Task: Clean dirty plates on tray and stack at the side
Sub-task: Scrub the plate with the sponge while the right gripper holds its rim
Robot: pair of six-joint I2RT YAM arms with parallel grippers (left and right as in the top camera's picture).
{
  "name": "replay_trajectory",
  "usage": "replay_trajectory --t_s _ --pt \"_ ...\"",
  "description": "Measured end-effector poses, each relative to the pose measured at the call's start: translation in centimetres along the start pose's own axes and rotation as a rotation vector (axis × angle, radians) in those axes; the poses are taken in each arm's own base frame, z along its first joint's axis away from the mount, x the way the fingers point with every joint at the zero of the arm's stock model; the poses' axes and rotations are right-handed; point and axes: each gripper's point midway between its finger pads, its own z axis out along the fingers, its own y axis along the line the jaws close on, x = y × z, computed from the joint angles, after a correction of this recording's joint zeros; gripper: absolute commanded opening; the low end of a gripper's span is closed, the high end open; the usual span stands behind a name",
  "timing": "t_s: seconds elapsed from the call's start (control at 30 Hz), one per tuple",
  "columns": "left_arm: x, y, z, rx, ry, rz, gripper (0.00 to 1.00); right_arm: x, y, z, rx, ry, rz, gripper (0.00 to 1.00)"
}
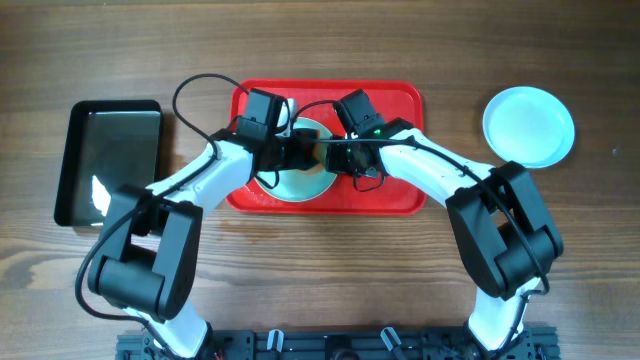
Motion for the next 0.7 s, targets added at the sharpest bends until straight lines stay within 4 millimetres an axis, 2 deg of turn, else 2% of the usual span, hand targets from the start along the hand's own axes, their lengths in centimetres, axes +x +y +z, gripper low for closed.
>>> replay_trajectory --t_s 0.4,0.6,0.7 --pt "0.4 3.0 1.0 -0.153 0.017 -0.057 0.04 0.3 0.0 0.0 -0.001 0.013 -0.001 0.04" --pt "0.9 5.7 -0.4 -0.322 0.037 -0.076 0.04 0.9 1.1 0.0 -0.045 0.035 -0.014 0.04" --pt "0.7 8.2 -1.9 -0.434 0.020 -0.098 0.04 0.9 1.2 0.0 -0.047 0.037 -0.014 0.04"
